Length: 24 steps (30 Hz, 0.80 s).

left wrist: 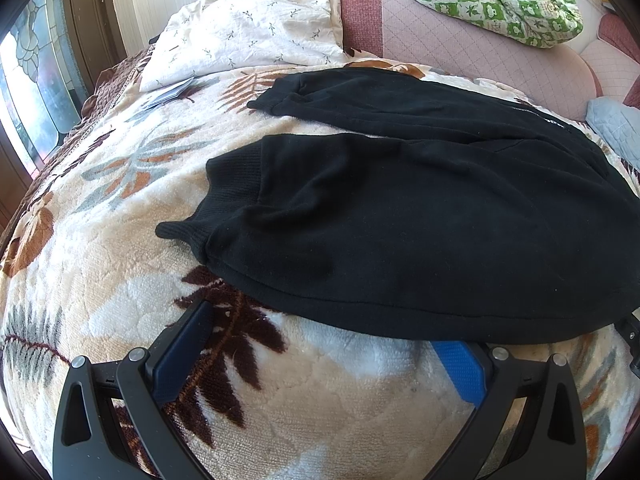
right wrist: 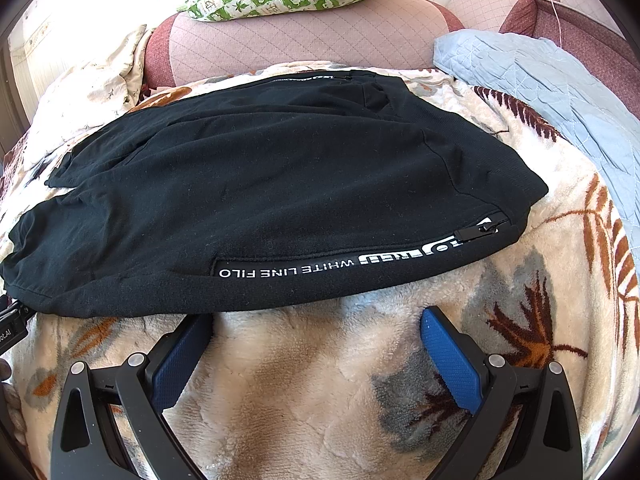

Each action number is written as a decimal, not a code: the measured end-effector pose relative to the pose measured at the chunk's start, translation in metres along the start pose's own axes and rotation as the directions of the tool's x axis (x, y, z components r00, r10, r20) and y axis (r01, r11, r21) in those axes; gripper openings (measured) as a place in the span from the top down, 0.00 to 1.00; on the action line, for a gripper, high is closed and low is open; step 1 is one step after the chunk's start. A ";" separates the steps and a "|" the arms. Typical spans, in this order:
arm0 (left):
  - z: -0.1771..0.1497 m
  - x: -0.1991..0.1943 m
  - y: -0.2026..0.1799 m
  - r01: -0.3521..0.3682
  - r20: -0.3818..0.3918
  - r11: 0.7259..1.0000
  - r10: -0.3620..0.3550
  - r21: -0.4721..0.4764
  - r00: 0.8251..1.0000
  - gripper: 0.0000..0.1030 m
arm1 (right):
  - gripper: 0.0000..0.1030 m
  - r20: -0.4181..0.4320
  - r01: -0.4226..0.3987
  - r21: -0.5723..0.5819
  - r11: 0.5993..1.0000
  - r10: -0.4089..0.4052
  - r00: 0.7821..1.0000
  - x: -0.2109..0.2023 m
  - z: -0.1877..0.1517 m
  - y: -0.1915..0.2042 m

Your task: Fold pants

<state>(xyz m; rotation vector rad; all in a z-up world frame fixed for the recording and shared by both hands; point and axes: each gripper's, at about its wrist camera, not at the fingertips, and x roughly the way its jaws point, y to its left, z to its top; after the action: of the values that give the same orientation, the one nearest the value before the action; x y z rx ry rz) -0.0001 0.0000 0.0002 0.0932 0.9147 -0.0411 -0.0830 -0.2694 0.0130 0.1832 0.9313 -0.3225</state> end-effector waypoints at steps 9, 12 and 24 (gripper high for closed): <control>0.005 0.000 -0.002 -0.011 -0.052 1.000 0.011 0.009 0.999 0.00 | 0.00 0.000 0.000 0.000 1.000 0.000 1.000 0.000 0.000 0.000; 0.006 0.000 -0.001 -0.008 -0.078 1.000 0.009 0.012 0.997 0.00 | 0.00 0.000 -0.001 0.000 1.000 0.001 1.000 0.001 0.000 -0.001; -0.009 -0.015 0.003 -0.021 -0.071 1.000 0.021 0.010 0.997 0.00 | 0.00 -0.026 -0.005 -0.001 1.000 0.005 1.000 0.001 0.002 -0.002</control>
<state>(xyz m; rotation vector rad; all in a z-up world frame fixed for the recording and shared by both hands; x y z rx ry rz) -0.0159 0.0037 0.0066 0.1135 0.9851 -0.0226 -0.0814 -0.2717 0.0137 0.1895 0.9563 -0.3159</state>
